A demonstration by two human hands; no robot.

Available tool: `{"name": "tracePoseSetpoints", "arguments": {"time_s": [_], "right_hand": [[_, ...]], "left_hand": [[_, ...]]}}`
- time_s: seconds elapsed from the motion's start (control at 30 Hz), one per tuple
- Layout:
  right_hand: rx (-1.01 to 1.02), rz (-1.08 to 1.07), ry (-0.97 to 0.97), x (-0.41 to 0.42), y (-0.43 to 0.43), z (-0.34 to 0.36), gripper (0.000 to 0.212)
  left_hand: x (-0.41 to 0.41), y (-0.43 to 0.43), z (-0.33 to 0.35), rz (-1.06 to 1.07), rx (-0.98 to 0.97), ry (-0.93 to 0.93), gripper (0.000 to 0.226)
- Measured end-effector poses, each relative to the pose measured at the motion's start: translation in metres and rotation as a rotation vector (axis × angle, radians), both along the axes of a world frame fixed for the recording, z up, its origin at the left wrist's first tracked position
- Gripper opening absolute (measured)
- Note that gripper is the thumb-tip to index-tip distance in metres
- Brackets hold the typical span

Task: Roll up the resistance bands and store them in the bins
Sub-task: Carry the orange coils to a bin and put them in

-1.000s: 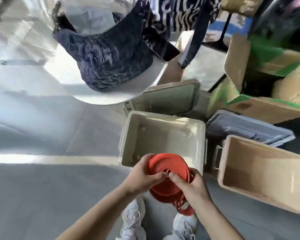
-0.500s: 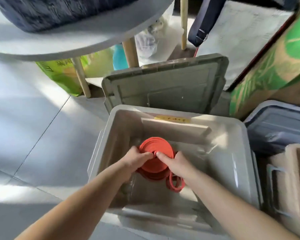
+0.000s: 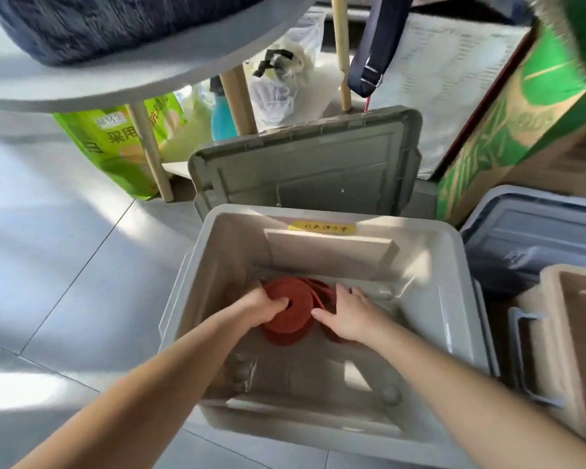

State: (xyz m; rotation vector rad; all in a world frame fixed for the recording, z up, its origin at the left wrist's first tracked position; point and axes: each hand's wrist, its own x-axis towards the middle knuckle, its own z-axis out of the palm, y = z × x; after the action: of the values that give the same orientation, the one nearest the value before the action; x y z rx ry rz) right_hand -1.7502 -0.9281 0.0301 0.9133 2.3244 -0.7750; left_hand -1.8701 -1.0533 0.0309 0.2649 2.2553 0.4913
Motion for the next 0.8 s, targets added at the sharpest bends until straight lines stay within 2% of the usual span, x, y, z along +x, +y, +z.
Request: {"name": "tracePoseSetpoints", "arguments": {"time_s": [0.13, 0.2, 0.27, 0.33, 0.47, 0.53, 0.63, 0.73, 0.8], "right_hand": [[0.155, 0.281, 0.037, 0.03, 0.004, 0.037, 0.078], [0.198, 0.384, 0.085, 0.051, 0.003, 0.071, 0.073], [0.122, 0.278, 0.096, 0.08, 0.008, 0.119, 0.065], [0.024, 0.125, 0.082, 0.115, 0.014, 0.177, 0.062], [-0.029, -0.129, -0.007, 0.201, 0.016, 0.299, 0.057], [0.019, -0.221, -0.003, 0.242, 0.011, 0.36, 0.055], [0.014, -0.388, 0.007, 0.299, -0.013, 0.456, 0.063], [-0.022, -0.624, 0.089, 0.347, -0.055, 0.542, 0.069], [-0.026, -0.785, 0.156, 0.379, -0.085, 0.59, 0.068]], "left_hand": [[0.004, -0.006, 0.007, -0.072, 0.017, 0.113, 0.057], [0.015, -0.011, 0.027, -0.163, -0.035, 0.129, 0.064], [0.038, -0.015, 0.071, -0.256, -0.071, 0.131, 0.068], [0.061, -0.019, 0.135, -0.324, -0.021, 0.166, 0.071], [0.091, -0.025, 0.27, -0.576, 0.043, 0.195, 0.068], [0.102, -0.027, 0.339, -0.694, 0.024, 0.207, 0.061], [0.13, -0.022, 0.445, -0.767, 0.115, 0.25, 0.042], [0.167, 0.001, 0.541, -0.83, 0.162, 0.158, 0.04], [0.197, 0.021, 0.593, -0.888, 0.204, 0.05, 0.051]]}}
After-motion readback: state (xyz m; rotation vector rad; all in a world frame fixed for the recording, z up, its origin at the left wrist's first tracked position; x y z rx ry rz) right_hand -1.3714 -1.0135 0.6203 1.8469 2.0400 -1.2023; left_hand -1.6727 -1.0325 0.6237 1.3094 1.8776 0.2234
